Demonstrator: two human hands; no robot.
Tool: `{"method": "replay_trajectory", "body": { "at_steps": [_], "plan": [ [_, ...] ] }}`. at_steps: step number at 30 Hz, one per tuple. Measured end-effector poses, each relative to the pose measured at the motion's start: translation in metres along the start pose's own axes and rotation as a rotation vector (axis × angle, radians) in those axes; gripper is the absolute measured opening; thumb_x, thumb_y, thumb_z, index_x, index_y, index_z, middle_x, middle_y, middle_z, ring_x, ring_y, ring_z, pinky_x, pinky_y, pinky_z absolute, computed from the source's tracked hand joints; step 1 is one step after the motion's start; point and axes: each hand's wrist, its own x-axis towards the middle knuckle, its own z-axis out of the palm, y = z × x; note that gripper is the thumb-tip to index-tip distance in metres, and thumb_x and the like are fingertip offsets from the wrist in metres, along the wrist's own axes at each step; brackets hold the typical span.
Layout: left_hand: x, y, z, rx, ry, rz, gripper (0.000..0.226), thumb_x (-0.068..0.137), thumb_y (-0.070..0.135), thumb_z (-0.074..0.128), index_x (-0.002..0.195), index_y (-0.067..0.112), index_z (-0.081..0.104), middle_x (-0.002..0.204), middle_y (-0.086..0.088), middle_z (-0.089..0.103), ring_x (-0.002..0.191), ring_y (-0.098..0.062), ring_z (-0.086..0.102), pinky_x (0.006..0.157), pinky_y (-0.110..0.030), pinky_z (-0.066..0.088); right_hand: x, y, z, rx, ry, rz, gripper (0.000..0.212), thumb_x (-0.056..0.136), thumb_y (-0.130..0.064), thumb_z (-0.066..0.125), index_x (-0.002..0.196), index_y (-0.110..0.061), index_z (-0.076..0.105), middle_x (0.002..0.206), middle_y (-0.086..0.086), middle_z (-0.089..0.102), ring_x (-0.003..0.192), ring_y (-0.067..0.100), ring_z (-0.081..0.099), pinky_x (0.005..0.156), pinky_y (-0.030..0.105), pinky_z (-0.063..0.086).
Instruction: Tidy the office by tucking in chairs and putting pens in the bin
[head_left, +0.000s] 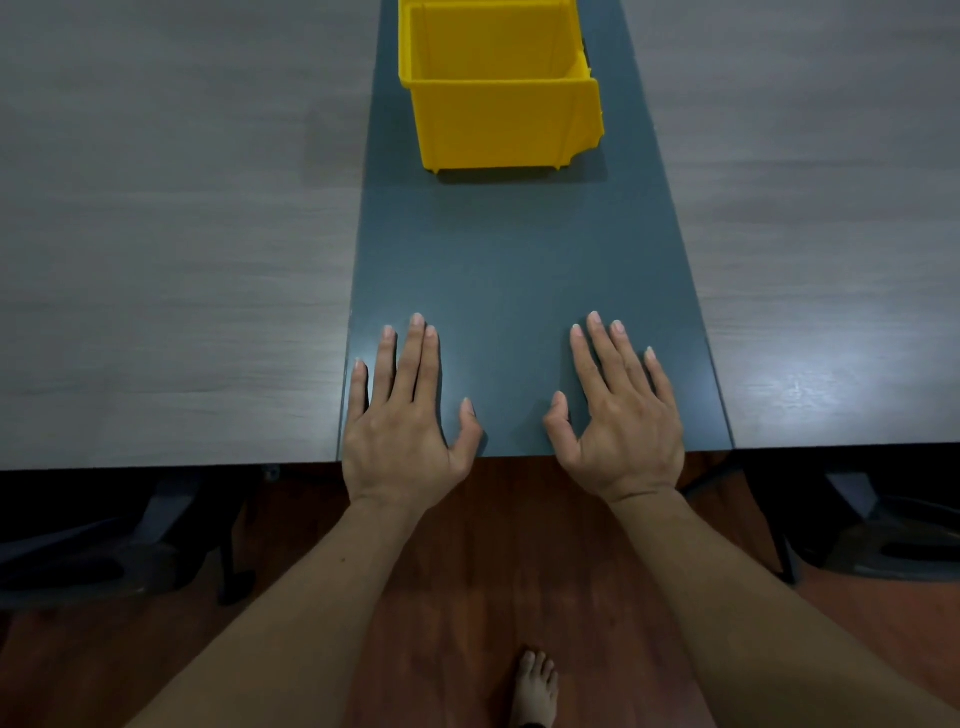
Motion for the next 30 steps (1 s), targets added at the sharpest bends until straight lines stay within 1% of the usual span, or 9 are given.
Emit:
{"method": "replay_trajectory", "body": {
  "at_steps": [5,12,17,19,22,25,30],
  "plan": [
    [0.001,-0.001,-0.001,-0.004,-0.005,-0.008,0.088,0.099,0.061,0.038,0.174,0.020,0.016,0.184,0.006,0.005,0.171,-0.022,0.010,0.137,-0.050,0.017,0.002,0.000,-0.001,-0.010,-0.017,-0.006,0.077,0.100,-0.055,0.039,0.169,-0.023,0.028,0.179,-0.004,0.020,0.166,0.016,0.019,0.130,0.049,0.026],
    [0.003,0.000,-0.004,-0.005,-0.033,-0.014,0.089,0.099,0.061,0.037,0.175,0.022,0.013,0.184,0.006,0.002,0.171,-0.021,0.007,0.137,-0.050,0.017,0.004,0.000,-0.002,0.007,-0.042,0.004,0.079,0.098,-0.052,0.042,0.170,-0.024,0.025,0.179,-0.005,0.017,0.166,0.016,0.016,0.130,0.049,0.026],
    [0.005,-0.001,-0.007,-0.017,-0.072,-0.021,0.090,0.099,0.061,0.038,0.175,0.023,0.008,0.184,0.007,0.001,0.171,-0.020,0.005,0.137,-0.050,0.016,0.008,0.000,-0.006,0.008,-0.100,0.013,0.085,0.096,-0.053,0.044,0.172,-0.025,0.017,0.180,-0.006,0.010,0.167,0.015,0.010,0.131,0.049,0.023],
    [0.007,-0.001,-0.010,-0.019,-0.097,-0.024,0.090,0.099,0.060,0.039,0.175,0.023,0.007,0.184,0.007,0.001,0.171,-0.020,0.004,0.137,-0.049,0.014,0.010,-0.001,-0.008,0.003,-0.126,0.016,0.086,0.097,-0.054,0.043,0.172,-0.025,0.013,0.181,-0.006,0.007,0.168,0.016,0.009,0.132,0.050,0.023],
    [0.010,0.000,-0.015,-0.021,-0.138,-0.032,0.090,0.100,0.060,0.039,0.175,0.023,0.007,0.184,0.006,0.002,0.171,-0.021,0.004,0.137,-0.050,0.014,0.012,0.000,-0.009,-0.005,-0.165,0.019,0.087,0.098,-0.056,0.041,0.172,-0.024,0.010,0.181,-0.005,0.004,0.168,0.017,0.007,0.132,0.051,0.022],
    [0.012,0.000,-0.017,-0.030,-0.168,-0.044,0.090,0.099,0.059,0.040,0.175,0.024,0.008,0.184,0.006,0.003,0.171,-0.021,0.005,0.137,-0.050,0.013,0.012,0.000,-0.008,0.001,-0.187,0.026,0.087,0.097,-0.056,0.039,0.172,-0.023,0.010,0.181,-0.005,0.004,0.168,0.018,0.008,0.132,0.052,0.022],
    [0.012,0.000,-0.018,-0.039,-0.188,-0.058,0.093,0.097,0.059,0.044,0.175,0.024,0.010,0.184,0.006,0.005,0.171,-0.021,0.007,0.136,-0.051,0.017,0.012,-0.001,-0.007,-0.005,-0.213,0.030,0.086,0.097,-0.057,0.035,0.172,-0.023,0.011,0.181,-0.005,0.006,0.168,0.019,0.009,0.131,0.053,0.022]
  ]
}}
